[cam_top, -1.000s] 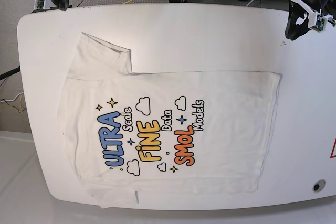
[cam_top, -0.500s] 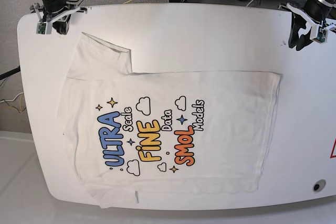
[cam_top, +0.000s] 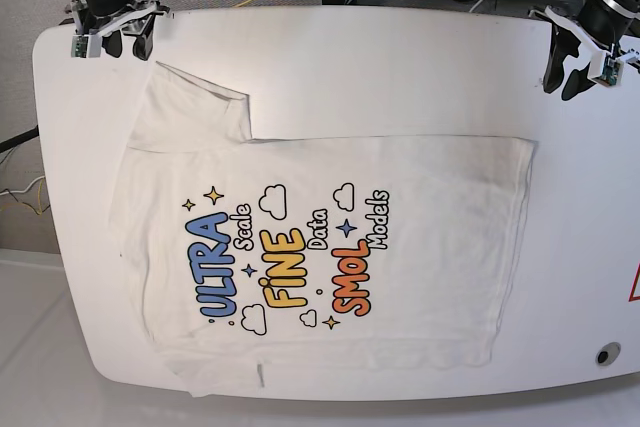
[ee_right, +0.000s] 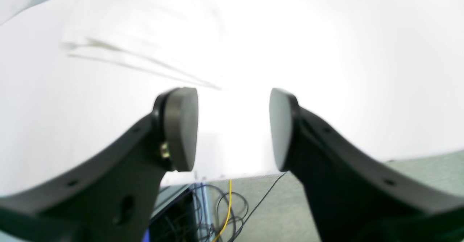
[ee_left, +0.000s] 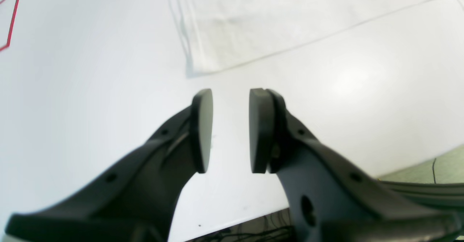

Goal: Fold the T-shirt properly
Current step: 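Move both grippers down toward the shirt's shoulder corners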

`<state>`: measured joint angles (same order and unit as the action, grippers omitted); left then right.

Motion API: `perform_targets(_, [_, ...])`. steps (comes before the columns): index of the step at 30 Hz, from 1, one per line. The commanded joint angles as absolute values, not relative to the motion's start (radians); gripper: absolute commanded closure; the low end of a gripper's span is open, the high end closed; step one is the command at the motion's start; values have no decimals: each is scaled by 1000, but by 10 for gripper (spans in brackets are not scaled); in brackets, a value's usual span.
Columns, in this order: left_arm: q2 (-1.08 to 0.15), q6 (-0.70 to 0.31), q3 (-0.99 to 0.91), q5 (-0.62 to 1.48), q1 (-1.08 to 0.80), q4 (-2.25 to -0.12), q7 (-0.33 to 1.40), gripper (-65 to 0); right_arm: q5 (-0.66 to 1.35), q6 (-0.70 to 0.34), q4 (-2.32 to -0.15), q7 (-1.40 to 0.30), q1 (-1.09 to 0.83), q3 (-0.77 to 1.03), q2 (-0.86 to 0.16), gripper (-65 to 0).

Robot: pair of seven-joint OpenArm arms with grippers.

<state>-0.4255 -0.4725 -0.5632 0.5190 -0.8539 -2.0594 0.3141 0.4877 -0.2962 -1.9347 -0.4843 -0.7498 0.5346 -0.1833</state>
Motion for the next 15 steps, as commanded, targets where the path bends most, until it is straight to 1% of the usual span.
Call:
perform_targets(1, [-436,-463,-582,520,-872,-2082,290,-172,473,-299,-1951,-466,-783,542,-194,-324])
perform_targets(5, [-435,-462,-581,521,-873,-2092,284,-196,460,-298,-1952,-466,-791,548,-194,-322])
perform_targets(11, [-431,-465,-561,530,-842,-2092,285,-230,495,-307,-1970,-490,-776,555,-183,-318])
perform_targets(15, [-421,-464,-551,531,-814,-2088,294,-229,512,-311,-1974,-502,-761,565,-178,-319])
